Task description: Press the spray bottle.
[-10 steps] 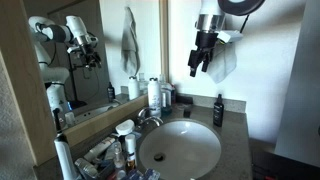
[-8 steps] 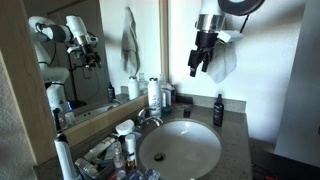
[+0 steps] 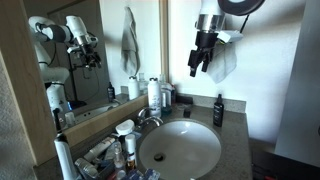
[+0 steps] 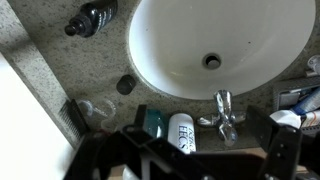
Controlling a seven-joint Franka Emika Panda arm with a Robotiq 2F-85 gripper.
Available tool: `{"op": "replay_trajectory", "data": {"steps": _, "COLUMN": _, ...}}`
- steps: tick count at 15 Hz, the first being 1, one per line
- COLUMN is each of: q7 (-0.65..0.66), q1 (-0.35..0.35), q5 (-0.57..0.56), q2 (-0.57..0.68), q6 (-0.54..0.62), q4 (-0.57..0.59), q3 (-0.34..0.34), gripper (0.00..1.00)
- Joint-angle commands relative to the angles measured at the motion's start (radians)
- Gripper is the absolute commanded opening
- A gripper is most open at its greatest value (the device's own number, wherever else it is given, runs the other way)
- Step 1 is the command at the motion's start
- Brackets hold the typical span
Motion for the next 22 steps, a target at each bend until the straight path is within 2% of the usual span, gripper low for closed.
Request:
{"op": "replay_trajectory", "data": {"steps": 1, "q7": -0.012, "q1": 0.000, "q5": -0.009, "q2": 0.008, "q6": -0.007, "q4": 0.007, "q3": -0.017, "gripper": 1.00}}
{"op": "replay_trajectory", "data": {"steps": 7, "q7": -0.093, "q1": -0.030, "q5": -0.038, "q2": 0.026, "q6": -0.053, "q4": 0.017, "q3": -0.094, "gripper": 1.00}}
{"op": "replay_trajectory", "data": {"steps": 10, "q7": -0.105, "q1": -0.067, "q5": -0.078, "q2": 0.040, "q6": -0.077, "q4": 0.017, "q3": -0.128, "gripper": 1.00}}
{"op": "replay_trajectory", "data": {"steps": 14, "q7": -0.094, "q1": -0.100, "q5": -0.121, "q2": 0.051, "q6": -0.106, "q4": 0.008, "q3": -0.151, "gripper": 1.00}}
{"op": "replay_trajectory", "data": {"steps": 22, "q7": -0.083, "q1": -0.123, "q5": -0.111, "q2": 0.044, "q6": -0.106, "q4": -0.030, "q3": -0.182, "gripper": 1.00}}
